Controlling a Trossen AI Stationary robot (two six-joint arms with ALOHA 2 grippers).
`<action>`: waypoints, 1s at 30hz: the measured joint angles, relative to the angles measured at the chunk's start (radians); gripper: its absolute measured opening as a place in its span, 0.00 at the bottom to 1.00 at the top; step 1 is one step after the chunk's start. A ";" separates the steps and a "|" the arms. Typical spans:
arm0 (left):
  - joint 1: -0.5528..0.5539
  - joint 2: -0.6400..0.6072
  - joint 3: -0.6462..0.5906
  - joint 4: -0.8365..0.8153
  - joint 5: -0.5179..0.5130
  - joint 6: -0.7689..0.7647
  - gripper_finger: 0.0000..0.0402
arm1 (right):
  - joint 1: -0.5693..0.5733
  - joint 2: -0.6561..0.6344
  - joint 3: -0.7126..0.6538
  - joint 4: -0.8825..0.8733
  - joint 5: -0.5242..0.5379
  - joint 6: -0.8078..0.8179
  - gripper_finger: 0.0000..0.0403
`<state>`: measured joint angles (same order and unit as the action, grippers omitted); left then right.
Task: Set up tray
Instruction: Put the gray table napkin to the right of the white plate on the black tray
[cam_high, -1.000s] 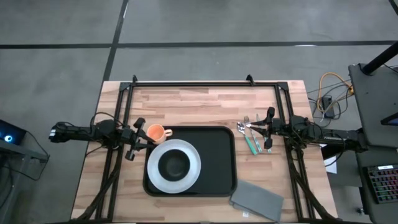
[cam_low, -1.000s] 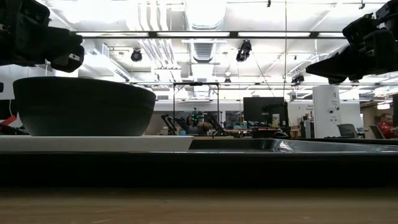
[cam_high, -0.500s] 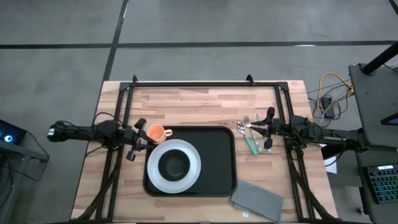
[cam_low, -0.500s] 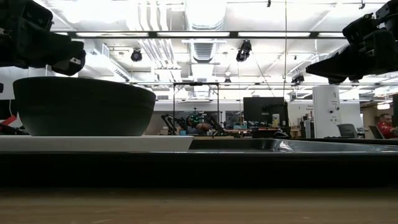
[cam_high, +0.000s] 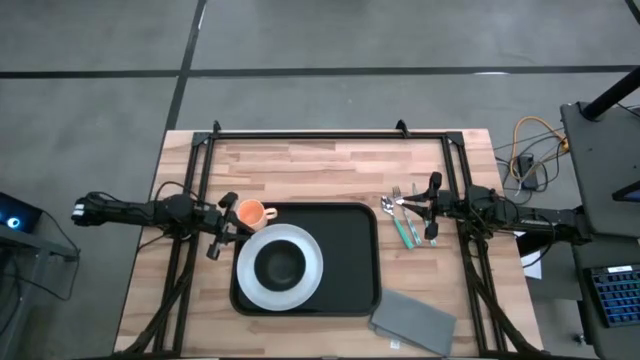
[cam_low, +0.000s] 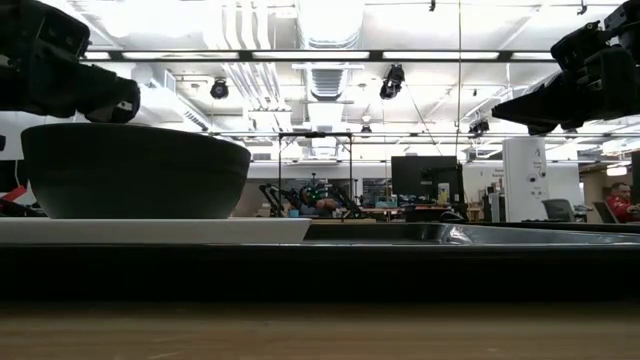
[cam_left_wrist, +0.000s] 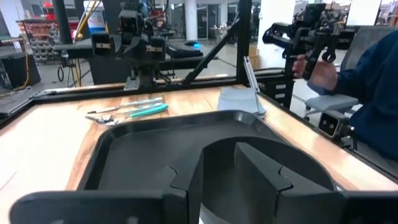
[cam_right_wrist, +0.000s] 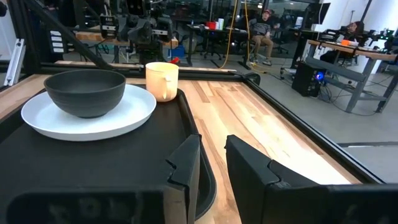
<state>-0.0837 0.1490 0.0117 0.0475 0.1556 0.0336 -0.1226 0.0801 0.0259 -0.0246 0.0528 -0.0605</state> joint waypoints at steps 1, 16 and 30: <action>0.000 0.000 -0.001 0.018 0.001 0.000 0.19 | 0.000 0.000 0.000 0.000 0.000 0.000 0.17; 0.000 -0.061 -0.002 0.095 -0.004 0.003 0.19 | 0.000 0.000 0.000 0.010 0.000 0.000 0.17; 0.000 -0.079 -0.001 0.143 -0.004 0.000 0.19 | 0.000 0.000 0.000 0.029 -0.072 0.201 0.17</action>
<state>-0.0837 0.0700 0.0105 0.1907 0.1520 0.0336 -0.1230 0.0799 0.0260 0.0040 -0.0194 0.1406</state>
